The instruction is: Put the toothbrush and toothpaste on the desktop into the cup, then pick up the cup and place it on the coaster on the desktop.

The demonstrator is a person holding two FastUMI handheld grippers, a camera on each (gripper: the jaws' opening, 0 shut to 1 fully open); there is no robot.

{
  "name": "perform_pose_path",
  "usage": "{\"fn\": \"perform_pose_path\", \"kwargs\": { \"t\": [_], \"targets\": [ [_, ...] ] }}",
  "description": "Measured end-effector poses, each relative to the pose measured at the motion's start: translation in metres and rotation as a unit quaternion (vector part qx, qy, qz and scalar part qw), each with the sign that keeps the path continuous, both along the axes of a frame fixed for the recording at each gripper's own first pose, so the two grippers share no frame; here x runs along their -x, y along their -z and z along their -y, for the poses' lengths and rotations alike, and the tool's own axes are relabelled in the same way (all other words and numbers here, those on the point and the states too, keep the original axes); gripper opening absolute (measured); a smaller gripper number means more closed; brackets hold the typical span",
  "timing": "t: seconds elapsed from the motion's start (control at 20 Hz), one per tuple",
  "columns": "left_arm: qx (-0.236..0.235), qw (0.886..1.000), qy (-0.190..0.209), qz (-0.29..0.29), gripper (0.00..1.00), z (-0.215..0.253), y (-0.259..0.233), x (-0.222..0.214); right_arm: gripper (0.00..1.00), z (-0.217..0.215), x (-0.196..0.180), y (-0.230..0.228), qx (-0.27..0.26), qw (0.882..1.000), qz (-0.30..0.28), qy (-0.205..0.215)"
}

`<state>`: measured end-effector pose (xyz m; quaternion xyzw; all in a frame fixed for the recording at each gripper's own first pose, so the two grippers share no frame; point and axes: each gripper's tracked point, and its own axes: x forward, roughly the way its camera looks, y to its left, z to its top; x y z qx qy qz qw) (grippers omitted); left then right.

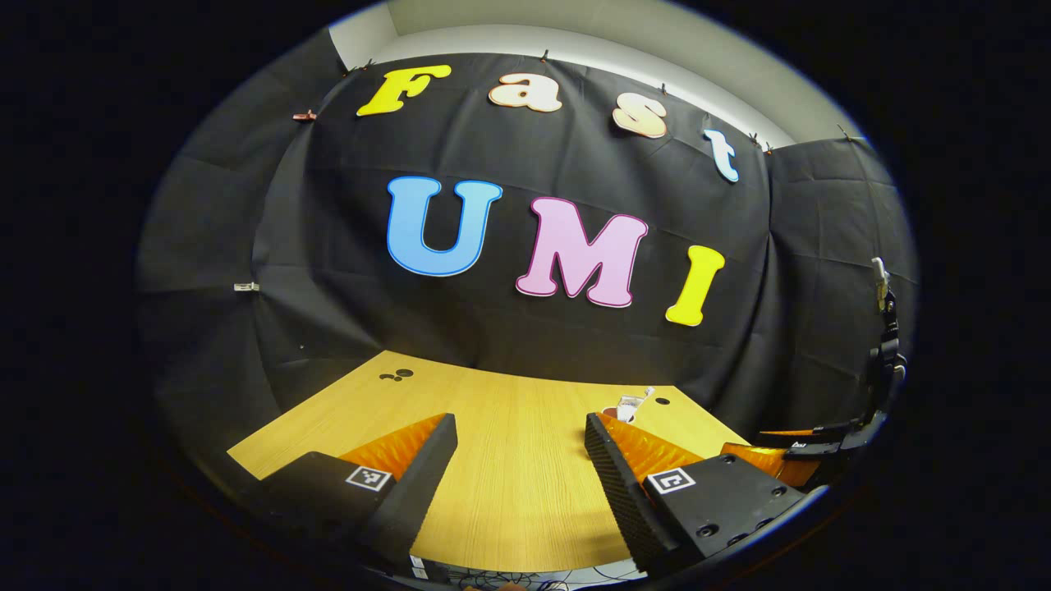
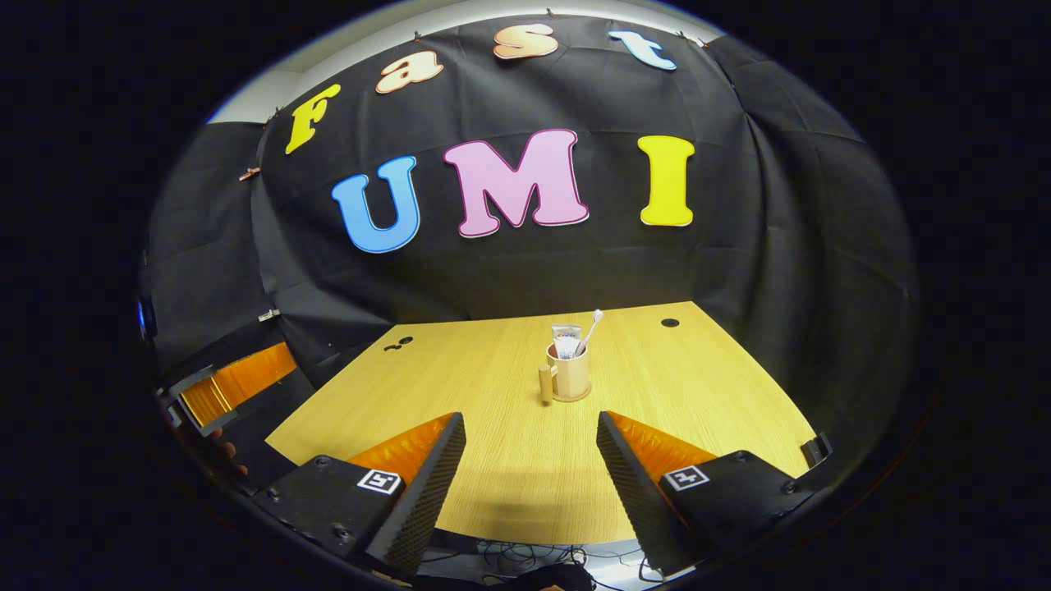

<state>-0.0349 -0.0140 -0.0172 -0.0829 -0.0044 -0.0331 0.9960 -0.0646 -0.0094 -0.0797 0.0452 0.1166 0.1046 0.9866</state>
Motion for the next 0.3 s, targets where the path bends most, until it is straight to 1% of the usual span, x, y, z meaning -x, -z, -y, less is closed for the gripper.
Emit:
{"fn": "perform_pose_path", "kwargs": {
  "t": [0.1,0.3],
  "targets": [
    [-0.003,1.0,0.0,-0.006,0.97,-0.003,0.007,-0.003,0.99,-0.005,0.0,-0.001,0.003,1.0,0.001,-0.002],
    [0.004,1.0,0.001,-0.016,0.97,-0.008,0.014,-0.005,0.99,-0.017,0.0,0.002,0.015,1.0,-0.002,-0.009]
  ]
}}
